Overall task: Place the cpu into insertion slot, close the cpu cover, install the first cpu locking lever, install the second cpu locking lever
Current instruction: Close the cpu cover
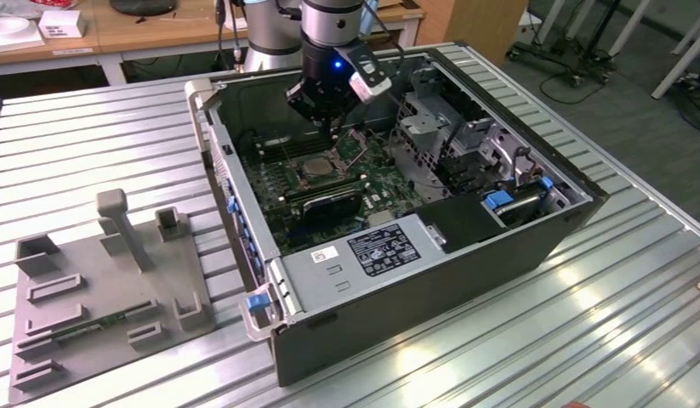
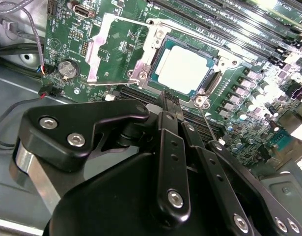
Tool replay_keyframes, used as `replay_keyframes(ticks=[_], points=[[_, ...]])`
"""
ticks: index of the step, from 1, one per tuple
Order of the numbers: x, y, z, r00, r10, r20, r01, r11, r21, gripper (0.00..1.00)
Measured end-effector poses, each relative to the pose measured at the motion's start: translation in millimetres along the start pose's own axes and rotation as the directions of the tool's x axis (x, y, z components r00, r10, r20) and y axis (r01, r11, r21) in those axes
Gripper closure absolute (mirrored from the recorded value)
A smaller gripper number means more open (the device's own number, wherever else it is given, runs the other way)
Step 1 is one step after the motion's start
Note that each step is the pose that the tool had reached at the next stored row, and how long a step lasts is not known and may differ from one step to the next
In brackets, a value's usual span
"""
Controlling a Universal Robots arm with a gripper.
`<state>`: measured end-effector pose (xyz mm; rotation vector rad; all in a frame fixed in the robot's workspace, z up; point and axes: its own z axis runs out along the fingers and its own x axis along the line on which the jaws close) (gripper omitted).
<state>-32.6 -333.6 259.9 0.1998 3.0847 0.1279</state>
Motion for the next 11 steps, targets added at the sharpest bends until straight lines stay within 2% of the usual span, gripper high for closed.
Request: replay_keyframes(ticks=[5, 11], points=[[-3.4, 0.5, 0.1, 1.0, 0.0, -0.0001, 0.0, 1.0, 0.0001, 0.9], [-19.8, 2.5, 1.0, 1.0, 0.0, -0.0001, 0.0, 1.0, 0.0, 0.9]])
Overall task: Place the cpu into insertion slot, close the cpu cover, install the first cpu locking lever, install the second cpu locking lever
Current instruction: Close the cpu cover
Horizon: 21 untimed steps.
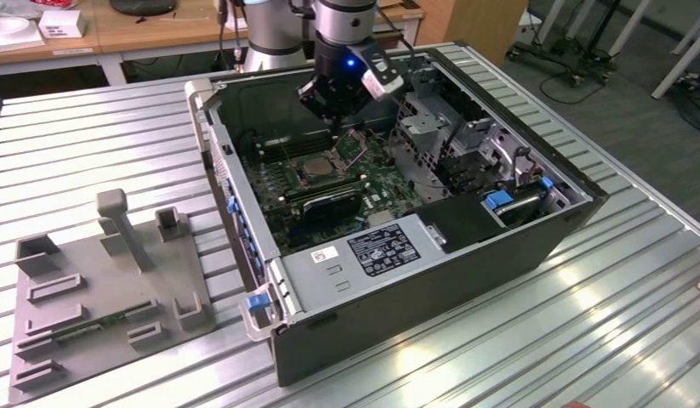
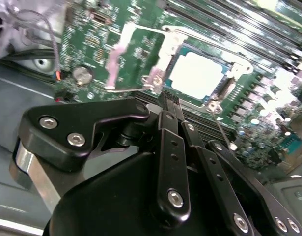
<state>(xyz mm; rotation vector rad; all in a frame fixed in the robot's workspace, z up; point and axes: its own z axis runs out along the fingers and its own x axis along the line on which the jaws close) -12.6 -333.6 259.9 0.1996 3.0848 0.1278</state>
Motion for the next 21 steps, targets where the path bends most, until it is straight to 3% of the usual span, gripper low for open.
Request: replay_keyframes(ticks=[7, 21], points=[[-22.4, 2.9, 1.2, 1.0, 0.0, 0.0, 0.0, 1.0, 0.0, 0.9], [-55.9, 7.2, 3.0, 1.0, 0.0, -0.0003, 0.0, 1.0, -0.0001, 0.9]])
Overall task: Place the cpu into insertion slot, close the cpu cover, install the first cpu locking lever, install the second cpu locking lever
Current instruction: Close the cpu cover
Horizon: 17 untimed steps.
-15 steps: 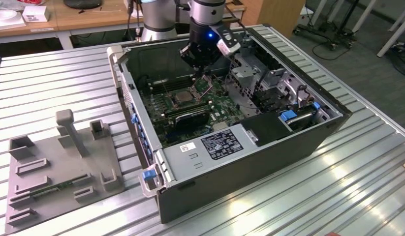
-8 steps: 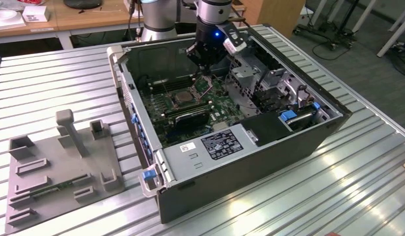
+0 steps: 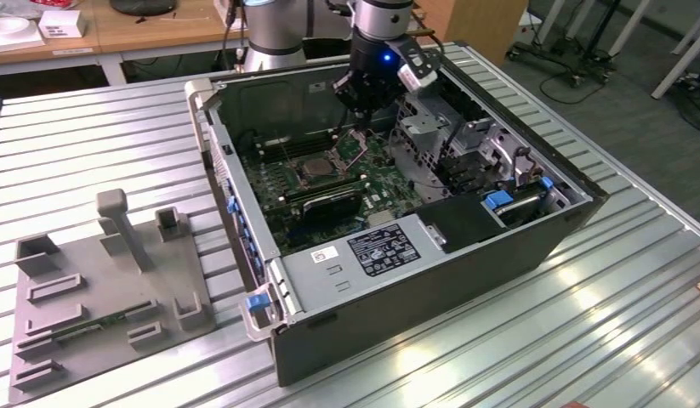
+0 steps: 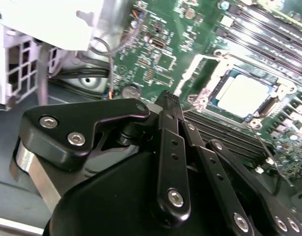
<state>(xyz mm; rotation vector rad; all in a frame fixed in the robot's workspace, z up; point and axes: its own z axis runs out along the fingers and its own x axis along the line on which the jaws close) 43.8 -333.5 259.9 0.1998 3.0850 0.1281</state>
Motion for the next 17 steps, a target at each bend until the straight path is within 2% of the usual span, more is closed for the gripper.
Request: replay_keyframes(ticks=[4, 10, 17], points=[[-5.9, 0.8, 0.3, 1.0, 0.0, -0.0001, 0.0, 1.0, 0.0002, 0.9], [-6.5, 0.8, 0.4, 1.0, -0.002, -0.0002, 0.002, 1.0, -0.0001, 0.9], [-7.5, 0.7, 1.7, 0.9983, -0.057, -0.0049, 0.057, 0.9984, -0.0024, 0.9]])
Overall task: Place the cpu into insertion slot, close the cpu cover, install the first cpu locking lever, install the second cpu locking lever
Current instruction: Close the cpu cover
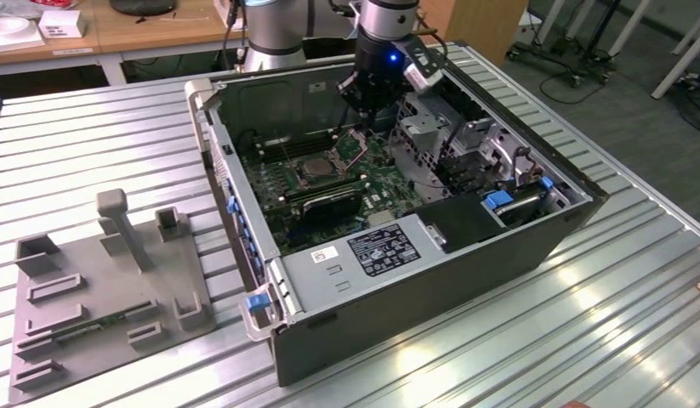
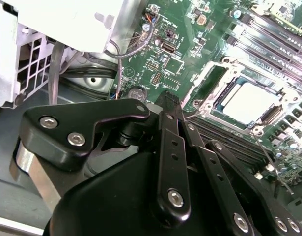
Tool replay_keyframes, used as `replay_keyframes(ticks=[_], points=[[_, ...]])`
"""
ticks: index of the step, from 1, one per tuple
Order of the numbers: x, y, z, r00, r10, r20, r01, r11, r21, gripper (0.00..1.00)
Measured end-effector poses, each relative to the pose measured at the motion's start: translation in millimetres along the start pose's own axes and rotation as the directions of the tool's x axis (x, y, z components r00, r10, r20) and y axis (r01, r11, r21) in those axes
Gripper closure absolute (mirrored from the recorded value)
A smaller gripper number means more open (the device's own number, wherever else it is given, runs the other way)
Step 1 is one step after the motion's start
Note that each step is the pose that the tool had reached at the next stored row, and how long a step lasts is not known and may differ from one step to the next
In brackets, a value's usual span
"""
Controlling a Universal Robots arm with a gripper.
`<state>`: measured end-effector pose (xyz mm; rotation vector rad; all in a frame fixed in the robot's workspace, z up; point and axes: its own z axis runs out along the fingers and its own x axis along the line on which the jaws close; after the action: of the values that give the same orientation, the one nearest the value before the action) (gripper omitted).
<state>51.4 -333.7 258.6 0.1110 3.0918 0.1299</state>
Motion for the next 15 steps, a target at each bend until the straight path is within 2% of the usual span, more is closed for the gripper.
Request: replay_keyframes(ticks=[9, 15], points=[[-0.9, -3.1, 3.7, 0.9999, -0.013, -0.0012, 0.013, 0.9999, -0.0004, 0.9], [-1.0, -5.1, 10.5, 0.9999, -0.013, -0.0011, 0.013, 0.9999, -0.0007, 0.9]])
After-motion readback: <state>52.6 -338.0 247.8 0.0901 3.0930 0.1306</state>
